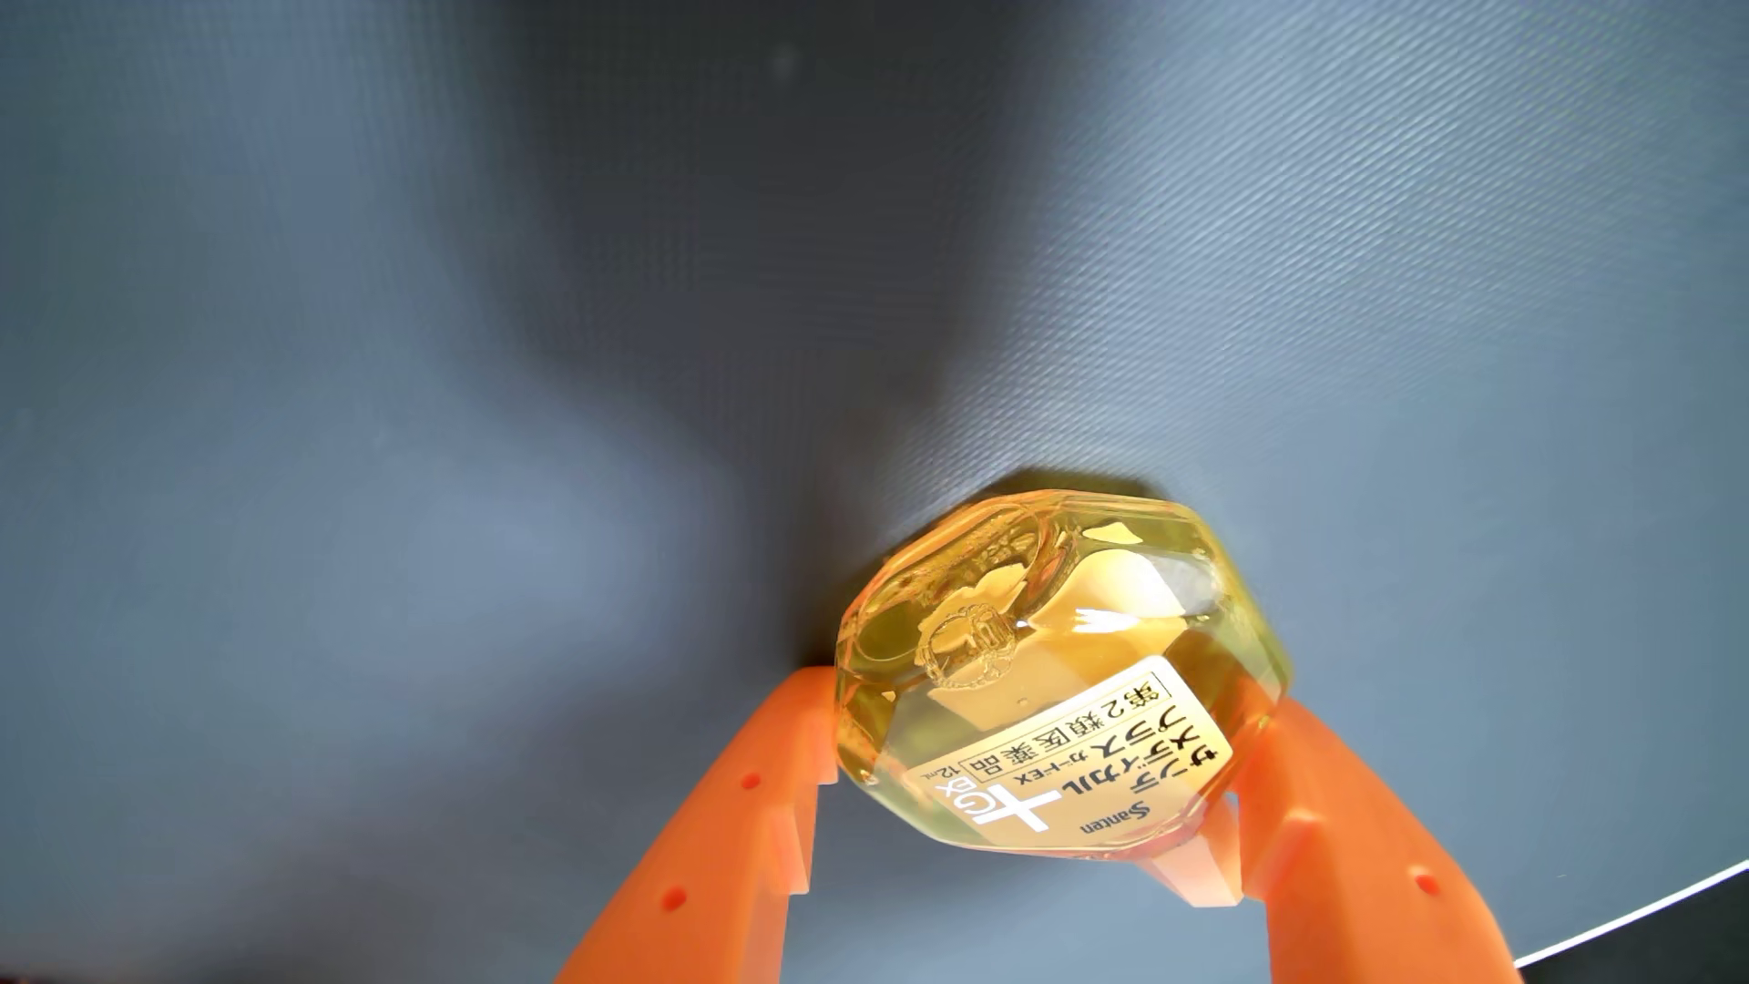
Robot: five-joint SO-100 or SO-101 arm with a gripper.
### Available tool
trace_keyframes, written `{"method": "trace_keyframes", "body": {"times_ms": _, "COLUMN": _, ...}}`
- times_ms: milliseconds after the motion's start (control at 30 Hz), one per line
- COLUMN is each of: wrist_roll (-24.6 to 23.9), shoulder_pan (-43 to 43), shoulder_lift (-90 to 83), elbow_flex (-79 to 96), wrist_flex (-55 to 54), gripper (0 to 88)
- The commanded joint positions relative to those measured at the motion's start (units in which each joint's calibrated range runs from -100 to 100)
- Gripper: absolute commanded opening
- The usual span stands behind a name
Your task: Grab the eyedrops
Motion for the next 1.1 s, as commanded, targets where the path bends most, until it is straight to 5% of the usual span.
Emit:
{"method": "trace_keyframes", "body": {"times_ms": 0, "wrist_roll": 0.25, "shoulder_pan": -0.28, "shoulder_lift": -0.65, "elbow_flex": -5.71, "wrist_flex": 3.92, "gripper": 0.6}}
{"method": "trace_keyframes", "body": {"times_ms": 633, "wrist_roll": 5.17, "shoulder_pan": 0.06, "shoulder_lift": -6.93, "elbow_flex": -14.98, "wrist_flex": 20.71, "gripper": 0.6}}
{"method": "trace_keyframes", "body": {"times_ms": 1067, "wrist_roll": 16.27, "shoulder_pan": 0.06, "shoulder_lift": -22.22, "elbow_flex": -10.93, "wrist_flex": 22.7, "gripper": 0.6}}
